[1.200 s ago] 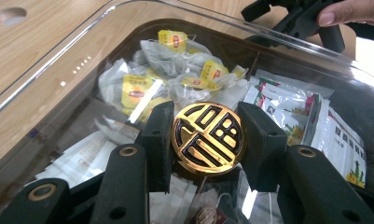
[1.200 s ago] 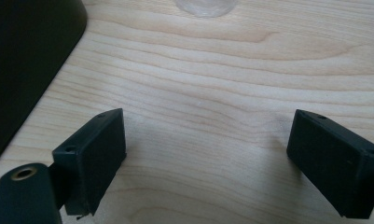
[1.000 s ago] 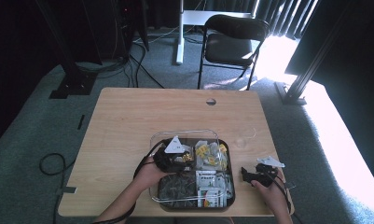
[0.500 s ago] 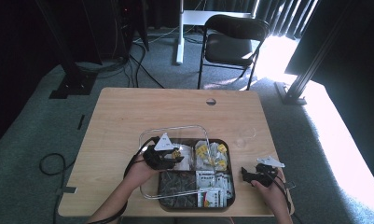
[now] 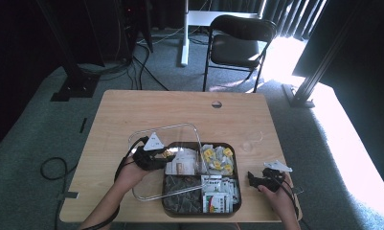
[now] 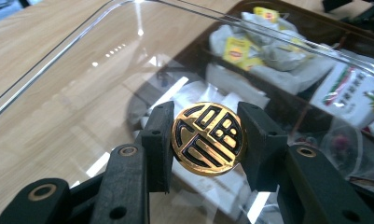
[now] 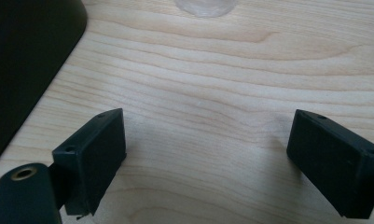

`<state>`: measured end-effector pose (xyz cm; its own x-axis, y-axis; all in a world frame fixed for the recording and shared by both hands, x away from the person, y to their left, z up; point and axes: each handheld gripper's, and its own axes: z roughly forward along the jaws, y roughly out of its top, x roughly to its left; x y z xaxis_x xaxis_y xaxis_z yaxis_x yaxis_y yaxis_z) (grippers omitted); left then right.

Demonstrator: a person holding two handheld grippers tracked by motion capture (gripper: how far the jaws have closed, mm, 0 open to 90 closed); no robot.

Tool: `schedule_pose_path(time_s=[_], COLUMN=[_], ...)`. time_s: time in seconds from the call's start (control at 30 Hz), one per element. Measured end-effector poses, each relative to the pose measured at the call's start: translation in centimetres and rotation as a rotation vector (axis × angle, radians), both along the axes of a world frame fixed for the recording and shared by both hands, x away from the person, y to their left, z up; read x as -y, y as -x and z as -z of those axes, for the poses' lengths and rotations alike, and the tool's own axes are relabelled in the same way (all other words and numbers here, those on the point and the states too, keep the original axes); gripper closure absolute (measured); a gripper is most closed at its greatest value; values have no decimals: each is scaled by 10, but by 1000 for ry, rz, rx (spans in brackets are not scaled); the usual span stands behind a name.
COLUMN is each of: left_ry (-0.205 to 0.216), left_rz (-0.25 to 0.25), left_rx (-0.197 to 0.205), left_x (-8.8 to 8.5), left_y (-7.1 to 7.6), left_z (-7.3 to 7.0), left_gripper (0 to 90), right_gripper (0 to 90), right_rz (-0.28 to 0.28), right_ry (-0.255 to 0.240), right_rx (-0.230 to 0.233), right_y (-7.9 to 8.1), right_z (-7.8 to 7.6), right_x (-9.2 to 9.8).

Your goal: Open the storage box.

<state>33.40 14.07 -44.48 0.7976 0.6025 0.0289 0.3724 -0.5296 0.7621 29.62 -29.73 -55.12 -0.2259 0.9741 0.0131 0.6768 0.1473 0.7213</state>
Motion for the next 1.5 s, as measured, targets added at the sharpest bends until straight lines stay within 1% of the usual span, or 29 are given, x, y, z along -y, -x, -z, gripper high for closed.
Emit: schedule_pose_path(time_s=[0.03,0.23,0.37,0.5,0.57,0.63,0.73,0.87,0.93,1.07,1.1,1.2,1.3,1.43,1.5], left_ry=[-8,3,-3,7,-2,-3,7,18,13,29,25,13,22,20,29], left_rz=[-6,-51,-64,-89,-97,-106,-124,-158,-175,-201,-206,-224,-237,-257,-278], left_rx=[-1,12,11,7,6,6,9,10,11,10,5,7,7,9,11], left_x=[-2,-18,-26,-35,-39,-42,-49,-61,-67,-81,-84,-91,-98,-107,-113], left_y=[-1,-3,-4,-4,-4,-4,-4,-4,-4,-4,-4,-3,-3,-2,-2], left_z=[0,-1,1,2,4,5,6,5,6,8,9,11,12,13,14], left_gripper=[590,591,591,590,591,591,591,591,590,590,590,590,590,590,590], right_gripper=[109,109,109,109,109,109,109,109,109,109,109,109,109,109,109], right_rz=[0,0,0,0,0,0,0,0,0,0,0,0,0,0,0], right_ry=[0,0,0,0,0,0,0,0,0,0,0,0,0,0,0], right_rx=[0,0,0,0,0,0,0,0,0,0,0,0,0,0,0], right_y=[0,0,0,0,0,0,0,0,0,0,0,0,0,0,0], right_z=[0,0,0,0,0,0,0,0,0,0,0,0,0,0,0], right_x=[0,0,0,0,0,0,0,0,0,0,0,0,0,0,0])
